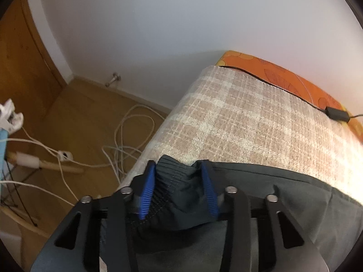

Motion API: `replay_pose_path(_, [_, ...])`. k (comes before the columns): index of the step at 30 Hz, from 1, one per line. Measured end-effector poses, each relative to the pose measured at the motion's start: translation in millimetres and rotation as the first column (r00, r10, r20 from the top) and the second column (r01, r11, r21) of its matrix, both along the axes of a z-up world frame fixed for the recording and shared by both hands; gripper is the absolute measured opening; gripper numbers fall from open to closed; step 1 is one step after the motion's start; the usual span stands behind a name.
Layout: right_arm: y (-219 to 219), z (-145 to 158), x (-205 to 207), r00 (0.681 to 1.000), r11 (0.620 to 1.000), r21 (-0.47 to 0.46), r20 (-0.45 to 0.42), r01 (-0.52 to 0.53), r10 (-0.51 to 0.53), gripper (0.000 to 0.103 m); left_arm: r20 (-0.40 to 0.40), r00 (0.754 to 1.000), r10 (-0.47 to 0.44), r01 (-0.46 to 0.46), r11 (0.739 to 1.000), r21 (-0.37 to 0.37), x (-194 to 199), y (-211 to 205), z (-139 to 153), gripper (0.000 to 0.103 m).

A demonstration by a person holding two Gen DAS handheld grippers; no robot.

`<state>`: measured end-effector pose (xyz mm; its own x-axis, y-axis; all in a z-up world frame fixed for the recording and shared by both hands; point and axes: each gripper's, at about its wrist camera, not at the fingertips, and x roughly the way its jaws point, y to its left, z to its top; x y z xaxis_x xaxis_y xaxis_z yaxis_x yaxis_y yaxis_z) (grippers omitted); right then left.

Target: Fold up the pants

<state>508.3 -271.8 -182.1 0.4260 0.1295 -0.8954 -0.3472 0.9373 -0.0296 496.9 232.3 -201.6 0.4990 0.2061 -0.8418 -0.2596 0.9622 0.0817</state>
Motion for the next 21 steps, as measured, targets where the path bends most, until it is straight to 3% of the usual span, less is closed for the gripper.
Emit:
replay_pose_path(3, [-0.3,0.6,-1.4,1.0,1.0,0.013,-0.007,0.015,-0.015,0.085,0.005,0.999,-0.039,0.038,0.994,0.099,0.4,-16.4,-0.8,0.025])
replay_pose_path(5, [0.0,2.8,-5.2,1.0,1.0,0.026,-0.005,0.011,-0.011,0.078,0.005,0.998,-0.066,0.065,0.982,0.176,0.6,-27.9,-2.3,0.022])
replay_pose_path(7, [4.9,5.3,-10.4,1.0,1.0,0.023,0.006,-0.005,0.005,0.053,0.01,0.997,-0.073,0.07,0.977,0.203,-1.6,-31.8,-3.4,0.02])
replay_pose_path(8, [9.2,6.7,-13.6,1.0,0.999,0.027,0.008,-0.019,0.019,0.045,0.015,0.998,-0.069,0.064,0.978,0.197,-2.5,-31.3,-2.8,0.02])
replay_pose_path(10, [19.4,9.5,-20.4,0.999,0.999,0.012,0.008,-0.052,0.052,0.019,0.029,0.998,-0.057,0.051,0.986,0.162,-4.2,-27.0,0.0,0.018])
replay_pose_path(13, [31.1,10.3,-27.1,0.997,0.997,-0.031,0.013,-0.073,0.073,0.002,0.056,0.998,-0.043,0.036,0.993,0.113,-11.0,-21.2,8.5,0.015])
replay_pose_path(21, [33.2,39.8,-47.3,0.995,0.998,0.01,0.083,-0.057,0.056,0.0,0.153,0.988,-0.019,0.015,1.0,0.027,-36.0,-6.4,44.0,0.012])
